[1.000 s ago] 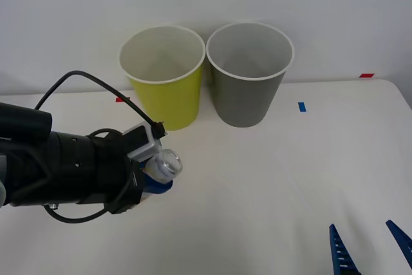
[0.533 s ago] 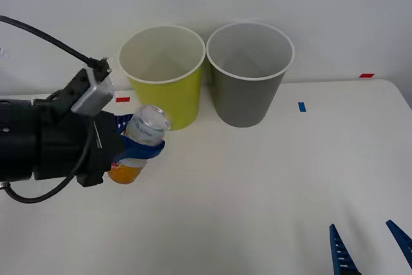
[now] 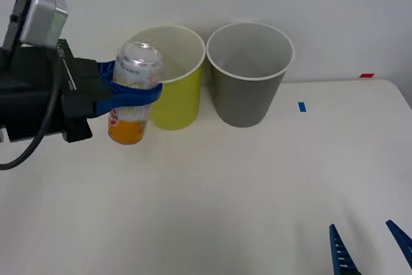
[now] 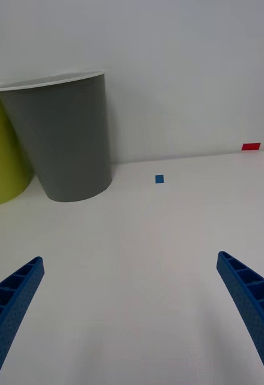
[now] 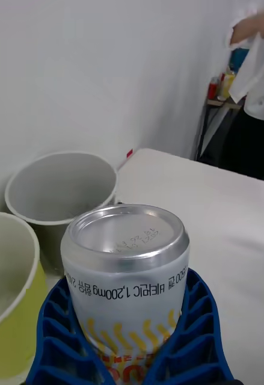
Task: Put cans in the gray bin and PET bottles in the light green bin.
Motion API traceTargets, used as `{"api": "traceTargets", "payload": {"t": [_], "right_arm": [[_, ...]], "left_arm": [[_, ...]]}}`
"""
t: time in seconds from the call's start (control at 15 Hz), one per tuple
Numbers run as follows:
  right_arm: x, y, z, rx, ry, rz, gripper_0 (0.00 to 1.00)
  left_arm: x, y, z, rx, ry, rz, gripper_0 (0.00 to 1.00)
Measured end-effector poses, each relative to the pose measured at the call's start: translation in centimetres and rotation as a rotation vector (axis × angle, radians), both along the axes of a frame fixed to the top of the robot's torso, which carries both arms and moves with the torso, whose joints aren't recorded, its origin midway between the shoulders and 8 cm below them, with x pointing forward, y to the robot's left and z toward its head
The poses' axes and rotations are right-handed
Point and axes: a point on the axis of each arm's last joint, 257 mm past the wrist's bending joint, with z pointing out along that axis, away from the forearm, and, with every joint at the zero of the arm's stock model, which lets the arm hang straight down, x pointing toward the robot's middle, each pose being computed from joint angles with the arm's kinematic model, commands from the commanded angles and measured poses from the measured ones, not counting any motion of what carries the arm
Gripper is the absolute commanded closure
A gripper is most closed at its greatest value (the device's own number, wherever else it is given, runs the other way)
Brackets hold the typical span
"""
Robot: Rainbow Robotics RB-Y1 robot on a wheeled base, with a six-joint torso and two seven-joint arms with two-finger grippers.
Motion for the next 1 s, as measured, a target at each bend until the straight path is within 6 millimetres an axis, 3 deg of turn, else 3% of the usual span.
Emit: {"api": "traceTargets", "payload": {"t": [0.47, 1.0], "right_arm": [[0.0, 0.0, 0.0, 0.000, 0.000, 0.000, 0.00], [0.0, 0.0, 0.0, 0.000, 0.000, 0.000, 0.00]], "left_arm": [[3.0, 0.7, 9.2, -0.137, -0.090, 0.039, 1.00], [2.8, 1.4, 11.1, -0.210, -0.091, 0.064, 1.00]]}}
